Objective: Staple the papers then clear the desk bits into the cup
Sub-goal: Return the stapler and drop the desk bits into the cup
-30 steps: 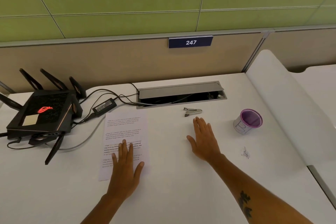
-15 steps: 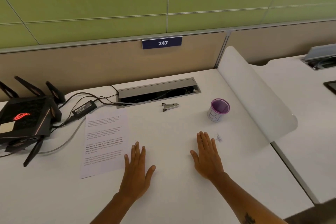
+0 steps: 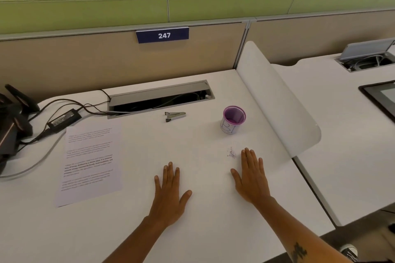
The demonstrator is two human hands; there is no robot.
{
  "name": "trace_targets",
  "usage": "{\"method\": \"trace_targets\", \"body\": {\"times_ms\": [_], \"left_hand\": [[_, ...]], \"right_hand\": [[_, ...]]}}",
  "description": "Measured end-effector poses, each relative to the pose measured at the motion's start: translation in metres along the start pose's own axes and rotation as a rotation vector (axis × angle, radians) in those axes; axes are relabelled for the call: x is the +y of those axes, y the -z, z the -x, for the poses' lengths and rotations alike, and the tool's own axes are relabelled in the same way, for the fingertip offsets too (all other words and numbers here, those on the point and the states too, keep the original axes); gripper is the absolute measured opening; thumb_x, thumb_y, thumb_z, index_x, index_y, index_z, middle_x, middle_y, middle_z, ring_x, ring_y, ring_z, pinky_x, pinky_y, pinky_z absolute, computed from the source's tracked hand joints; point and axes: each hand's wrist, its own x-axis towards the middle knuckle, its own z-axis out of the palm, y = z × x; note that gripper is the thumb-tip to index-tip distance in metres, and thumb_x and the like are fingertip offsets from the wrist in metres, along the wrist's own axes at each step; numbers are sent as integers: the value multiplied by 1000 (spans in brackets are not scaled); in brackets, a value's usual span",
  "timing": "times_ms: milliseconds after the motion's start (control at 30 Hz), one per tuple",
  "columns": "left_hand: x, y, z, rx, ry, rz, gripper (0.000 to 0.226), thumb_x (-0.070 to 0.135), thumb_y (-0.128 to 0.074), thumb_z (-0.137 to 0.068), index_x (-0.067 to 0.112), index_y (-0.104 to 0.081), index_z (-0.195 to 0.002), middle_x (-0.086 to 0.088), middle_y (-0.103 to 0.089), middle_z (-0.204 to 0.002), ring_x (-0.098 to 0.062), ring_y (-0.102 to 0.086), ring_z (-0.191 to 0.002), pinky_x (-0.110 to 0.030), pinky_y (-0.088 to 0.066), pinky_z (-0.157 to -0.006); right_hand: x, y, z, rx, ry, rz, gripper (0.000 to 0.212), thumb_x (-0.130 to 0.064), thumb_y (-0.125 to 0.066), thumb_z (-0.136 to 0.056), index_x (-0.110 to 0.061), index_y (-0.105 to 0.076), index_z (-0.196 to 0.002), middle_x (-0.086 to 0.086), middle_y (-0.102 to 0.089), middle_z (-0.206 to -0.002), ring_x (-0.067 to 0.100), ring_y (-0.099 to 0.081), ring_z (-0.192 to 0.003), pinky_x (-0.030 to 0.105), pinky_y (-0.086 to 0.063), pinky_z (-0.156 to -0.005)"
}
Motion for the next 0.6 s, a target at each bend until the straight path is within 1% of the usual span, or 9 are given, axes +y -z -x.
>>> {"method": "trace_targets", "body": {"times_ms": [100,167,233,300,400,600], "left_hand": [[14,-4,-7,-42,87,-25,107,84,-11,-87,16,25,-161,-4,44,-164,-21,41,-152,-56,21,-125],[20,-5,-10,-56,134,-33,112,86,-22,-87,19,33,-158,-2,49,-161,-22,44,-150,-58,25,-122],[25,-2,-12,-74,162,-29,120,91,-29,-83,23,38,-155,-1,52,-159,-22,48,-147,-59,28,-120],[28,3,-18,-102,178,-18,127,96,-33,-77,25,41,-153,0,54,-157,-23,50,-145,-60,30,-118],[32,7,-24,-135,191,-11,136,100,-38,-69,27,41,-153,0,54,-157,-25,51,-145,-62,29,-118],[37,7,-23,-191,197,-27,141,102,-41,-65,28,43,-152,0,57,-155,-27,51,-145,-66,24,-120]], "right_hand": [[9,-2,-5,-27,-11,10,86,-62,-30,-102,-5,-15,-163,11,-15,-173,29,-10,-160,54,-15,-129],[10,-5,-7,-31,-23,6,89,-66,-29,-100,-5,-15,-163,11,-14,-173,29,-11,-160,57,-15,-128],[7,-7,-10,-30,-31,19,90,-68,-26,-100,-5,-15,-163,11,-13,-173,29,-11,-160,60,-15,-126],[3,-8,-17,-30,-43,39,92,-71,-24,-99,-6,-14,-164,11,-12,-174,30,-10,-161,62,-12,-126],[-3,-9,-26,-11,-50,48,94,-73,-25,-98,-6,-18,-163,12,-13,-173,30,-11,-160,64,-11,-125],[-11,-15,-38,15,14,34,90,-69,-26,-100,-5,-19,-163,12,-14,-173,30,-12,-160,63,-10,-126]]}}
